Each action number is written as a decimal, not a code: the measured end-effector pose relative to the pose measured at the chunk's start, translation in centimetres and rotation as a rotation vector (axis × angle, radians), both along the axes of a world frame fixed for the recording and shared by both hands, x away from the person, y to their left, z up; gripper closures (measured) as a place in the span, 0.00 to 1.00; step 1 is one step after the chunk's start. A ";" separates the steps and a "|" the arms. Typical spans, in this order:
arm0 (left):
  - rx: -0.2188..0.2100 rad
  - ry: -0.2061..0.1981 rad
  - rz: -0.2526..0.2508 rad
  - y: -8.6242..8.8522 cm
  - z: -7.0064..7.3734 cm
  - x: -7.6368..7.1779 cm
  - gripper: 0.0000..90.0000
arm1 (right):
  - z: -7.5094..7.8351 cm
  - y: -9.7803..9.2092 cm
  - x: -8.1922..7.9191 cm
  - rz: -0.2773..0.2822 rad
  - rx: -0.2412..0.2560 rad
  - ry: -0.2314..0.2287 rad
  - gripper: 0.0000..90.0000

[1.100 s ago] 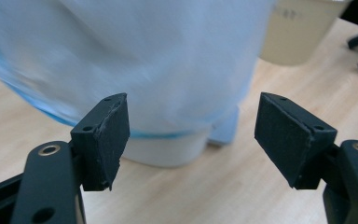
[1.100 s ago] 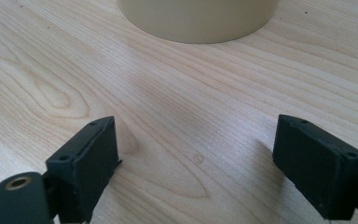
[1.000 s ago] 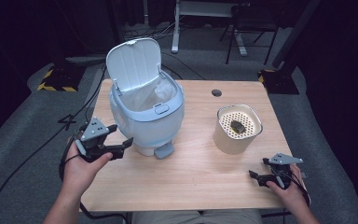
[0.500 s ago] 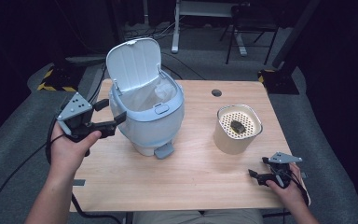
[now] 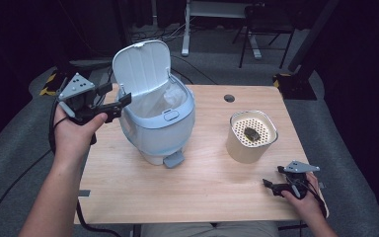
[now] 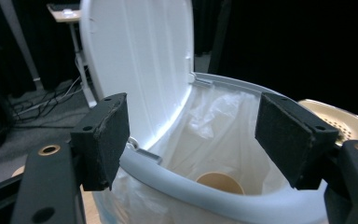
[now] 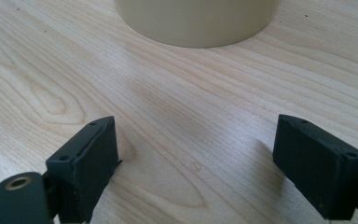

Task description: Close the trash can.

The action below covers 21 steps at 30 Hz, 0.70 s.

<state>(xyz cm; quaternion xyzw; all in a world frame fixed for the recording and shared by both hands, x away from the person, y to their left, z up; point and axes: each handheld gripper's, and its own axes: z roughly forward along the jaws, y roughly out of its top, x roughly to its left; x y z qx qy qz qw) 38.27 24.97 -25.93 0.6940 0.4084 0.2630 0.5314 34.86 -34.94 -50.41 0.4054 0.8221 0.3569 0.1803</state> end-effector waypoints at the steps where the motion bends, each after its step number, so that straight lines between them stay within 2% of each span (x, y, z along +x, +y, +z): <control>1: -0.005 0.005 0.009 0.1 0.2 0.3 0.31 | 0.0 0.0 0.0 0.001 -0.001 0.000 0.16; 7: -0.008 0.014 0.054 0.6 0.7 2.5 0.33 | 0.0 0.0 0.0 -0.002 0.001 0.000 0.16; 12: -0.009 0.034 0.081 1.1 0.6 4.0 0.34 | 0.0 0.0 0.0 0.001 -0.001 0.000 0.16; 13: -0.021 0.034 0.085 1.1 0.5 4.3 0.34 | 0.0 0.0 0.0 0.000 0.000 0.001 0.16; 17: -0.027 0.033 0.075 1.3 0.5 5.1 0.39 | 0.0 0.0 0.0 0.000 0.000 0.000 0.16; 19: -0.022 0.034 0.060 1.2 0.6 5.4 0.46 | 0.0 0.0 0.0 -0.002 0.001 0.000 0.16; 21: -0.037 0.025 0.042 1.1 0.7 5.5 0.49 | 0.0 0.0 0.0 0.000 0.000 0.000 0.16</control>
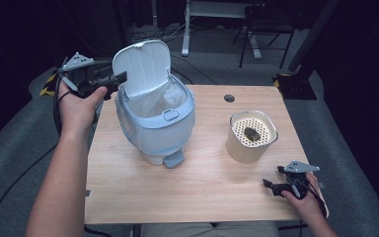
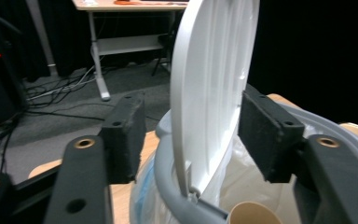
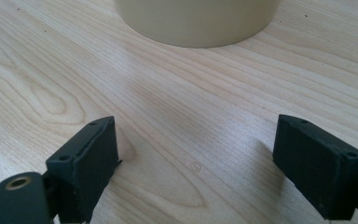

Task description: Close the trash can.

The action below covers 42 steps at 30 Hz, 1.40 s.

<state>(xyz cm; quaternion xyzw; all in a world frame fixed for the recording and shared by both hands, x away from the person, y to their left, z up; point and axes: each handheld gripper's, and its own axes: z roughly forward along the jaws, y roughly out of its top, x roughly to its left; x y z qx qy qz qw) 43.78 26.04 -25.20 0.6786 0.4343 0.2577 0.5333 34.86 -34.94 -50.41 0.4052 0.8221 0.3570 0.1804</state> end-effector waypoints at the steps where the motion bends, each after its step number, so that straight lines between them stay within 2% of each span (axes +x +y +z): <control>1: -0.013 -0.006 -0.014 -0.1 0.1 0.0 0.52 | 0.0 0.0 0.0 0.001 -0.001 0.000 0.16; 2: -0.023 -0.014 -0.028 -0.3 0.3 -0.1 0.54 | 0.0 0.0 0.0 -0.002 0.001 0.000 0.16; 3: -0.015 -0.007 -0.029 -0.4 0.4 -0.1 0.52 | 0.0 0.0 0.0 -0.001 0.001 0.000 0.16; 5: 0.020 -0.014 -0.030 -0.9 0.6 -0.5 0.52 | 0.0 0.0 0.0 -0.002 0.001 0.000 0.16; 9: 0.023 -0.013 -0.081 -1.2 0.8 -1.4 0.53 | 0.0 0.0 0.0 -0.002 0.001 0.000 0.16; 11: 0.048 -0.016 -0.105 -1.3 0.8 -1.9 0.52 | 0.0 0.0 0.0 0.000 0.000 0.000 0.16; 17: 0.072 -0.046 -0.214 -1.8 0.5 -3.3 0.48 | 0.0 0.0 0.0 0.000 0.000 0.000 0.16; 21: 0.086 -0.042 -0.302 -2.6 0.4 -4.0 0.47 | 0.0 0.0 0.0 0.000 -0.001 0.001 0.16; 23: 0.110 -0.021 -0.381 -3.1 0.0 -3.8 0.46 | 0.0 0.0 0.0 -0.002 0.001 0.000 0.16; 26: 0.138 0.001 -0.429 -3.6 -0.4 -3.6 0.48 | 0.0 0.0 0.0 -0.002 0.001 0.000 0.16; 31: 0.111 0.028 -0.509 -4.3 -0.8 -3.1 0.50 | 0.0 0.0 0.0 -0.002 0.001 0.000 0.16; 37: 0.109 0.105 -0.545 -5.5 -1.4 -2.4 0.50 | 0.0 0.0 0.0 -0.001 0.001 0.000 0.16; 42: 0.128 0.130 -0.551 -6.6 -1.9 -1.8 0.51 | 0.0 0.0 0.0 -0.001 0.001 0.000 0.16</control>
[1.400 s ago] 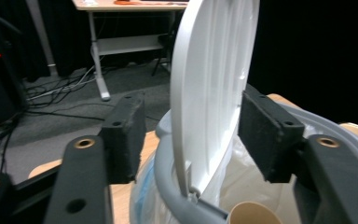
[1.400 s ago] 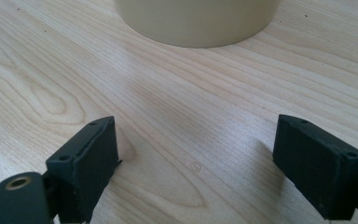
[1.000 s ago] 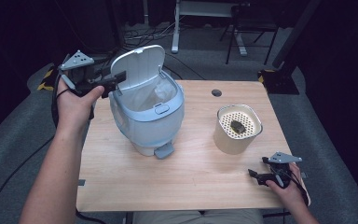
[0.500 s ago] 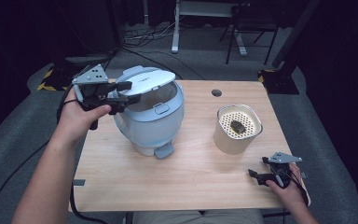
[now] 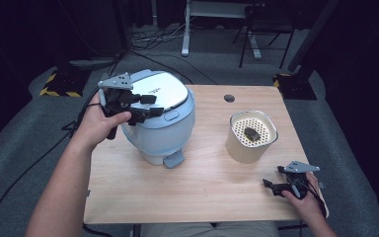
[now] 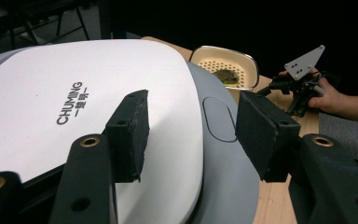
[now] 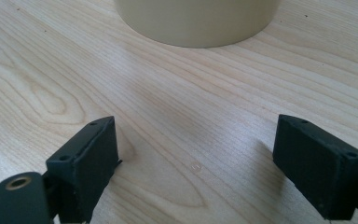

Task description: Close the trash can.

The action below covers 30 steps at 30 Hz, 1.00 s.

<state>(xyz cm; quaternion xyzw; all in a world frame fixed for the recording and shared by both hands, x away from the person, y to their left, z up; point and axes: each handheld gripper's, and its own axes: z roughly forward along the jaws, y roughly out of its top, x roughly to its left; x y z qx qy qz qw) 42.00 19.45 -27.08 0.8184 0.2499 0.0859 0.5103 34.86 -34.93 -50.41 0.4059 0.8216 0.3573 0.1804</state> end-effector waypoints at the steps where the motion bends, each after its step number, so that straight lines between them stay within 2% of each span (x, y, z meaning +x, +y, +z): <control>1: 0.007 0.004 0.003 -0.2 -0.1 0.1 0.52 | 0.0 0.0 0.0 0.002 -0.001 0.000 0.16; 2: 0.010 0.017 0.010 -0.4 -0.2 0.3 0.52 | 0.0 0.0 0.0 0.000 0.000 0.000 0.16; 4: -0.018 0.039 0.024 -0.6 -0.2 0.6 0.53 | 0.0 0.0 0.0 -0.001 0.000 0.001 0.16; 6: -0.007 0.039 0.036 -0.8 -0.1 0.8 0.55 | 0.0 0.0 0.0 0.000 0.000 0.000 0.16; 9: 0.007 0.017 0.054 -1.1 -0.2 0.9 0.58 | 0.0 0.0 0.0 0.000 0.000 0.000 0.16; 11: 0.027 -0.011 0.071 -1.3 -0.2 0.9 0.61 | 0.0 0.0 0.0 0.000 0.000 0.000 0.16; 13: 0.027 -0.013 0.083 -1.4 -0.3 0.9 0.62 | 0.0 0.0 0.0 0.000 0.000 0.000 0.16; 16: 0.094 -0.060 0.084 -1.9 0.0 0.6 0.61 | 0.0 0.0 0.0 0.000 0.000 0.000 0.16; 17: 0.126 -0.091 0.094 -2.1 0.0 0.5 0.62 | 0.0 0.0 0.0 0.000 0.000 0.000 0.16; 23: 0.122 -0.095 0.118 -2.4 -0.2 0.6 0.62 | 0.0 0.0 0.0 0.000 0.000 0.000 0.16; 25: 0.161 -0.105 0.138 -2.7 -0.2 0.7 0.64 | 0.0 0.0 0.0 0.000 0.000 0.000 0.16; 27: 0.174 -0.103 0.151 -2.9 -0.1 0.6 0.64 | 0.0 0.0 0.0 0.001 0.000 0.000 0.16; 30: 0.159 -0.102 0.149 -3.1 -0.2 0.8 0.63 | 0.0 0.0 0.0 0.000 0.000 -0.001 0.16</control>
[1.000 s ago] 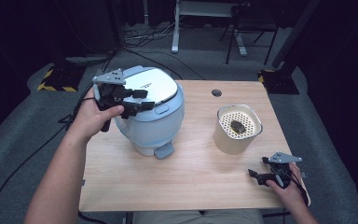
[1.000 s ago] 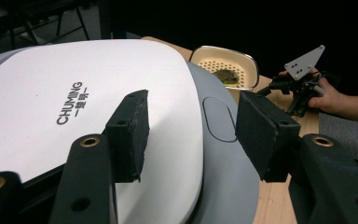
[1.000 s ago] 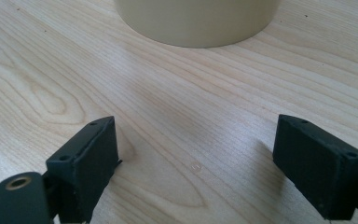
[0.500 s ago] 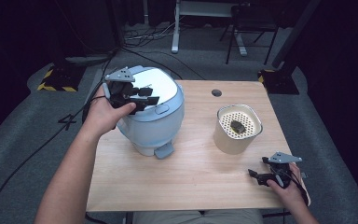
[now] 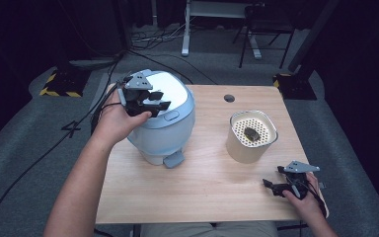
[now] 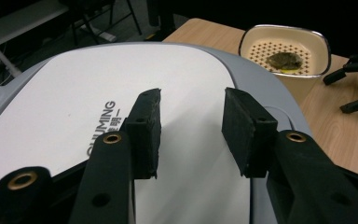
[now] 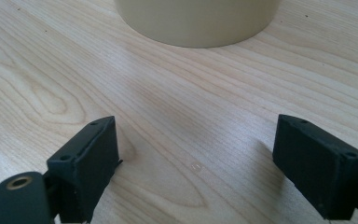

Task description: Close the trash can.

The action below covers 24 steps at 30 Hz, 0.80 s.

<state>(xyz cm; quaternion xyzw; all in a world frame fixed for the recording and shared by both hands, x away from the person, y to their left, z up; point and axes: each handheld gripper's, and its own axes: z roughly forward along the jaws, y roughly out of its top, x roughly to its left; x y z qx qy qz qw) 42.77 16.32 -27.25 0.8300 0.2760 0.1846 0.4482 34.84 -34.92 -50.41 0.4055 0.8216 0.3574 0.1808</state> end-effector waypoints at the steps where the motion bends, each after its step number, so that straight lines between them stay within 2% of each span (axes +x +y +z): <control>1: -0.006 -0.002 0.005 0.0 -0.1 0.1 0.61 | 0.0 0.0 0.0 0.000 0.001 0.000 0.16; 3: -0.030 -0.012 0.021 -0.2 -0.4 0.1 0.47 | 0.0 0.0 0.0 0.003 -0.002 0.000 0.17; 5: -0.071 -0.001 0.010 -0.2 -0.5 -0.1 0.39 | 0.0 0.0 0.0 0.005 0.000 0.000 0.17; 6: -0.099 -0.002 -0.007 -0.2 -0.6 -0.3 0.39 | 0.0 0.0 0.0 0.005 0.000 -0.001 0.17; 8: -0.130 -0.015 -0.034 -0.2 -0.5 -0.9 0.38 | 0.0 0.0 0.0 0.006 0.000 -0.001 0.17; 11: -0.138 -0.028 -0.079 -0.3 -0.2 -2.0 0.37 | 0.0 0.0 0.0 0.006 0.000 -0.001 0.17; 17: -0.188 -0.053 -0.145 -0.3 0.3 -4.7 0.37 | 0.0 0.0 0.0 0.007 0.000 -0.001 0.17; 24: -0.212 -0.059 -0.206 0.5 -0.6 -8.2 0.37 | 0.0 0.0 0.0 0.009 0.000 -0.001 0.17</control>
